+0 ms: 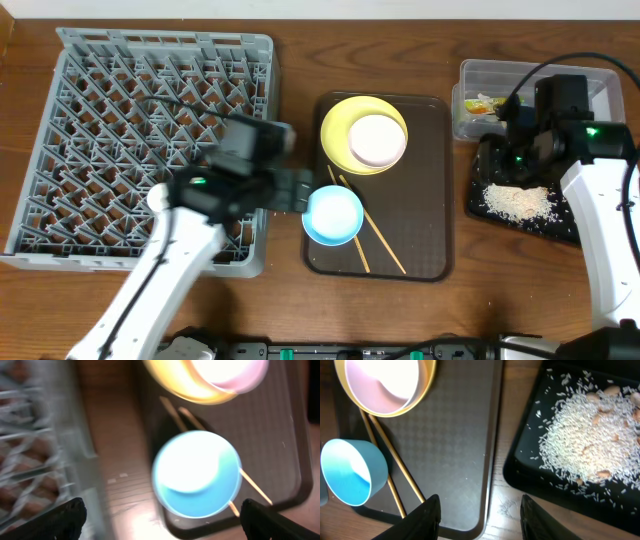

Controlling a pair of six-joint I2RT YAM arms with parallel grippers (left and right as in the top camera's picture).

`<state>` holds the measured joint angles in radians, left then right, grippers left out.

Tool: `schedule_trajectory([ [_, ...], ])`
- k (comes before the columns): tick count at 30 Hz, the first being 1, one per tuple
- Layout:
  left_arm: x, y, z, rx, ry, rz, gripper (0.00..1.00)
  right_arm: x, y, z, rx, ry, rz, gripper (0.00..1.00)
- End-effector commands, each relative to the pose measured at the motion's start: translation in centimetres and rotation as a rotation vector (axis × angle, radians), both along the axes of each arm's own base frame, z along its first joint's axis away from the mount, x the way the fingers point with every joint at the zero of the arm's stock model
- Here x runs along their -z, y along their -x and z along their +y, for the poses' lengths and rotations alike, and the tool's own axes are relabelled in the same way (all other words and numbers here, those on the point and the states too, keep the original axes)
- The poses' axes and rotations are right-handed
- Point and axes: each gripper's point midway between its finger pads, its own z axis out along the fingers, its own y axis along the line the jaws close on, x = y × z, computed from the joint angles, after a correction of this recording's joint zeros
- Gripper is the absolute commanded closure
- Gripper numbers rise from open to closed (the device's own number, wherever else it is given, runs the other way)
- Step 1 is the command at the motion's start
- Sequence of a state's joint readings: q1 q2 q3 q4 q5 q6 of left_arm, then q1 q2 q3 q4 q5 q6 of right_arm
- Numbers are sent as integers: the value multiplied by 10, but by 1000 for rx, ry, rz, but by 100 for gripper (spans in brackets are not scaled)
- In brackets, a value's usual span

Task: Sort waste into correct bins and load items into the dishwasher
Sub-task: 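Reach the left gripper to the light-blue cup and grasp it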

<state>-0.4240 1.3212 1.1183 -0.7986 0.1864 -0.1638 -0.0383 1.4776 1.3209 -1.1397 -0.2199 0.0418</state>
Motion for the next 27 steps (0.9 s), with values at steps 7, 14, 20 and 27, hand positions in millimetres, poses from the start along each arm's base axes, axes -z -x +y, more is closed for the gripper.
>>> schedule_trajectory([
  [7, 79, 21, -96, 259, -94, 109, 5, -5, 2, -8, 33, 4, -7, 49],
  [14, 131, 42, -113, 334, -175, 212, 28, -5, 2, -8, 33, 4, -7, 49],
  [20, 138, 41, -111, 330, -200, 216, 79, -5, 2, -8, 33, 4, -5, 50],
  [27, 72, 25, -123, 334, -97, 63, 92, -4, 4, -8, 33, 4, 2, 50],
])
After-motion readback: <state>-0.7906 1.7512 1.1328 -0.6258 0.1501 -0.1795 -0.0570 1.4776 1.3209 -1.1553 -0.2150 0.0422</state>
